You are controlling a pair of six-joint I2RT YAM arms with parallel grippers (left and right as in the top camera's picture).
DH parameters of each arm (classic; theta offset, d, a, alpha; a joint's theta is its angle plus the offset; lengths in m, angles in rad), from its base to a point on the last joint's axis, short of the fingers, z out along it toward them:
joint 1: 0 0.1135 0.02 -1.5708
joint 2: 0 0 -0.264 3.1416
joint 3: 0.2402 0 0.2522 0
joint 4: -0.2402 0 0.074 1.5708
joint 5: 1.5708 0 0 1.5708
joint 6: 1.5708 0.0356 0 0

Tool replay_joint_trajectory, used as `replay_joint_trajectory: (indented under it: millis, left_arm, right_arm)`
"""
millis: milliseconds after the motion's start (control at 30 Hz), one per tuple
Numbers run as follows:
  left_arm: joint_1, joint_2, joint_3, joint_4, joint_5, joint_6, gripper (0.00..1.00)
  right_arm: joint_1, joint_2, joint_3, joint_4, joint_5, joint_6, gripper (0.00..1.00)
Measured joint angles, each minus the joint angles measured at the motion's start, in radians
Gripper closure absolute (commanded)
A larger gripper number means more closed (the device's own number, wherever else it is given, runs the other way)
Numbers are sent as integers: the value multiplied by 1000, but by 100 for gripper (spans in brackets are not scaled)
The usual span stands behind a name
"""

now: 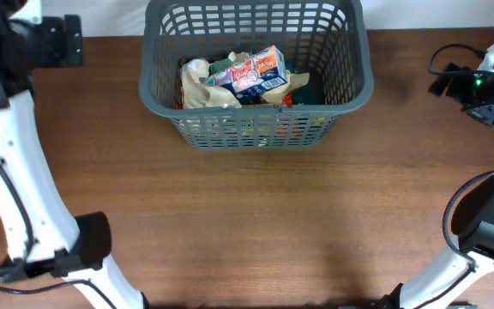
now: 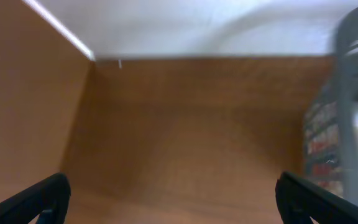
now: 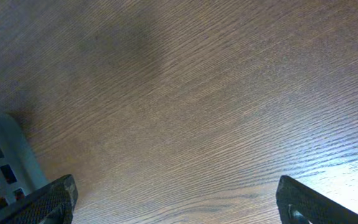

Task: Pack container

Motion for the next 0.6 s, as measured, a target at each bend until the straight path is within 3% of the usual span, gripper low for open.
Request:
replay_joint_trajectory:
  millis: [167, 600]
  left_arm:
    - [74, 21, -89, -4, 30, -34, 1]
    - [79, 21, -136, -5, 49, -49, 1]
  right_arm:
    - [0, 0, 0, 0, 0, 1, 1]
    - [44, -20, -2, 0, 1, 0, 1]
